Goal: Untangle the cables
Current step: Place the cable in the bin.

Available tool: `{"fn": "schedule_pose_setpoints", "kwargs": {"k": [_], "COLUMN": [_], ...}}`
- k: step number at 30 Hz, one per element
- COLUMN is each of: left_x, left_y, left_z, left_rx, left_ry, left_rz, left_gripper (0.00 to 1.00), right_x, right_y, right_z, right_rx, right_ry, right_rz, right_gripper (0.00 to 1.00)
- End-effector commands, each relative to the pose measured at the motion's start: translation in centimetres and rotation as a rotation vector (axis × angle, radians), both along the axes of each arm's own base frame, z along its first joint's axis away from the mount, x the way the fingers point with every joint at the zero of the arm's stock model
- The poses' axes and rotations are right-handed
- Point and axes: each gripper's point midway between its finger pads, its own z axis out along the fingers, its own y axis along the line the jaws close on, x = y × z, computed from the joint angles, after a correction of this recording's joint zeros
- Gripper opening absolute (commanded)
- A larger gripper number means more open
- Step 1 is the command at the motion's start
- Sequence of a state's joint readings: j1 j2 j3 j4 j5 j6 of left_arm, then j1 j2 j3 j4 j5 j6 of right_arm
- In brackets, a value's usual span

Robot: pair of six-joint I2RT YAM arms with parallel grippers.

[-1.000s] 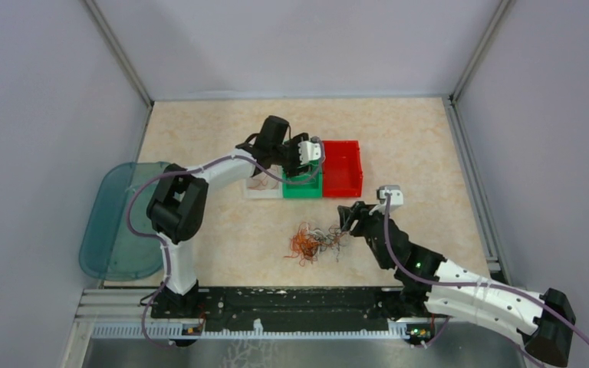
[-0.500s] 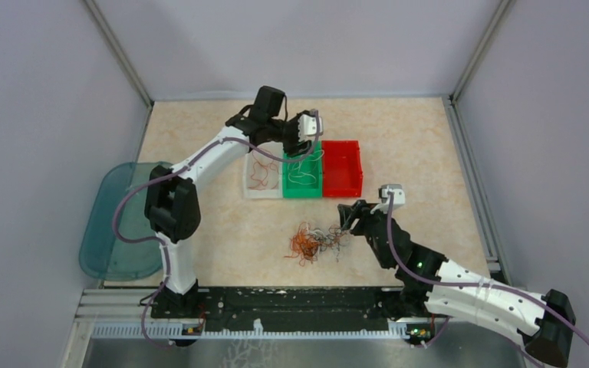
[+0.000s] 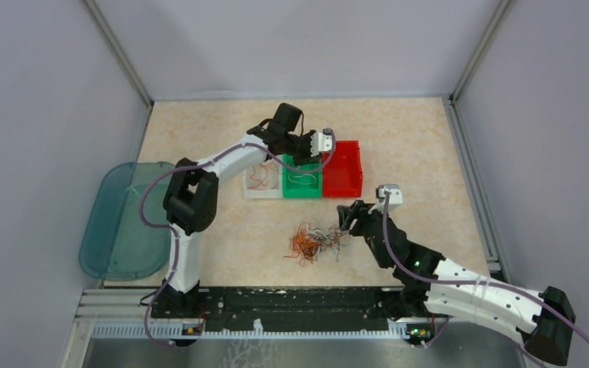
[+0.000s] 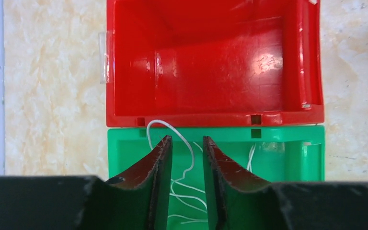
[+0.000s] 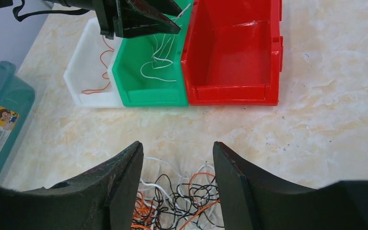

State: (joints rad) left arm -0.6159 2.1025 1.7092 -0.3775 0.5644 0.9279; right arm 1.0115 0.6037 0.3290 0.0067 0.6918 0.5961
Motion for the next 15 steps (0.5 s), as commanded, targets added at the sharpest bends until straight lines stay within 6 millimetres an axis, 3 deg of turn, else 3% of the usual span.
{"fn": "schedule_pose_setpoints", "kwargs": {"k": [1, 4, 9, 15], "left_x": [1.4, 2.0, 2.9, 2.8], "left_y": [0.2, 0.3, 0.8, 2.3], "left_z": [1.0, 0.8, 0.8, -1.3], "left_rx": [-0.020, -0.021, -0.043, 0.010], "left_ry": [-0.091, -0.120, -0.179, -0.205], "left_rz": [0.023, 0.048, 0.101, 0.148], "left_gripper": [0.30, 0.17, 0.05, 0.00], "right_x": [0.7, 0.7, 0.8, 0.9], "right_y": [0.2, 0.4, 0.7, 1.0], "right_z": [2.3, 2.2, 2.1, 2.1], "right_rx": [0.055, 0.058, 0.058, 0.058], "right_ry": [-0.033, -0.032, -0.028, -0.028], "right_rz": [-0.022, -0.019, -0.013, -0.010], "right_gripper": [0.56, 0.55, 0.54, 0.54]}}
